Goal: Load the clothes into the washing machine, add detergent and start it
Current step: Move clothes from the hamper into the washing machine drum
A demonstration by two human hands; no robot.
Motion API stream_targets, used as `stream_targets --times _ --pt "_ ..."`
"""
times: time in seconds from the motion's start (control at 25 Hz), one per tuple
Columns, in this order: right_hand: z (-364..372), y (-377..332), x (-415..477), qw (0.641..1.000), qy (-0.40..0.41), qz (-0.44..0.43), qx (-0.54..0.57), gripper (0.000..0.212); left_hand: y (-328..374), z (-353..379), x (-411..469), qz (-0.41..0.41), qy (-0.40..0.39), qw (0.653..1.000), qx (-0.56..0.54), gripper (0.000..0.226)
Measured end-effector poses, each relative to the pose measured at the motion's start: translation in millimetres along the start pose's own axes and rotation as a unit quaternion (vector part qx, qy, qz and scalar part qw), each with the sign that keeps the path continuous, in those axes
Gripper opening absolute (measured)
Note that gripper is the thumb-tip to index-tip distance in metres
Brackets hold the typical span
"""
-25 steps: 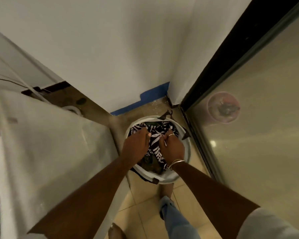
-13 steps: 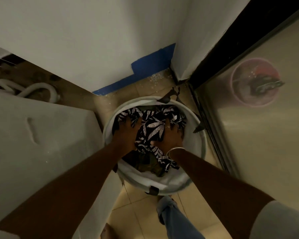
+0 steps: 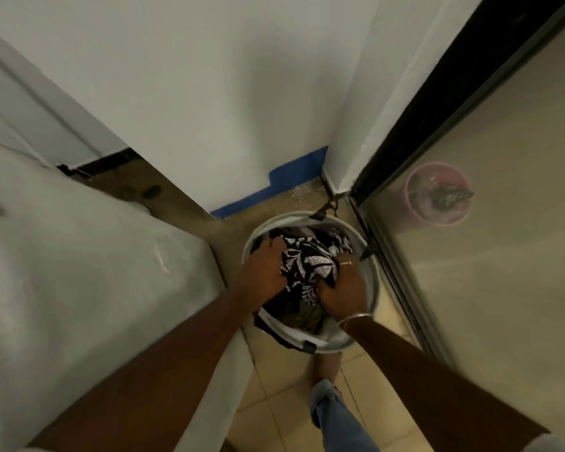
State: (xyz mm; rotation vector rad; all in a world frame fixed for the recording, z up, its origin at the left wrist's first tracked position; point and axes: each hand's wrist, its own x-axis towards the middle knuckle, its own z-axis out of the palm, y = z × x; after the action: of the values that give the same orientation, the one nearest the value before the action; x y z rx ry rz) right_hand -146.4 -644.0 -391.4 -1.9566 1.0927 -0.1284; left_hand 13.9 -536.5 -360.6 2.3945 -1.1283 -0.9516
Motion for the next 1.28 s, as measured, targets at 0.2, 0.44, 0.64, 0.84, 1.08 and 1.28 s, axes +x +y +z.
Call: stream_targets --times 0.2,0.44,0.64,0.84,1.08,1.28 --pt "-56.5 -122.2 -78.0 0.990 0.117 -0.054 0.063 0.037 64.8 -97.6 -104.9 -0.002 0.100 0.991 -0.092 0.045" --pt "-81.1 -270.5 -179.1 0.958 0.160 -0.179 0.154 0.026 82.6 -205.7 -259.3 -0.039 0.243 0.948 -0.203 0.029" --pt "-66.9 -392.4 -262.5 0.930 0.116 -0.256 0.236 0.020 59.7 -275.6 -386.9 -0.007 0.376 0.883 -0.280 0.025" --pt "-21.7 -486.0 -339.4 0.902 0.041 -0.324 0.284 0.023 14.2 -327.2 -500.3 -0.034 0.462 0.832 -0.304 0.026" --pt "43.8 -557.3 -402.5 0.880 -0.035 -0.368 0.298 0.025 -44.4 -355.6 -591.3 -0.075 0.541 0.780 -0.307 0.030" --pt "87.2 -571.6 -410.8 0.894 -0.063 -0.368 0.249 0.030 -93.2 -358.8 -606.4 -0.139 0.526 0.771 -0.332 0.034"
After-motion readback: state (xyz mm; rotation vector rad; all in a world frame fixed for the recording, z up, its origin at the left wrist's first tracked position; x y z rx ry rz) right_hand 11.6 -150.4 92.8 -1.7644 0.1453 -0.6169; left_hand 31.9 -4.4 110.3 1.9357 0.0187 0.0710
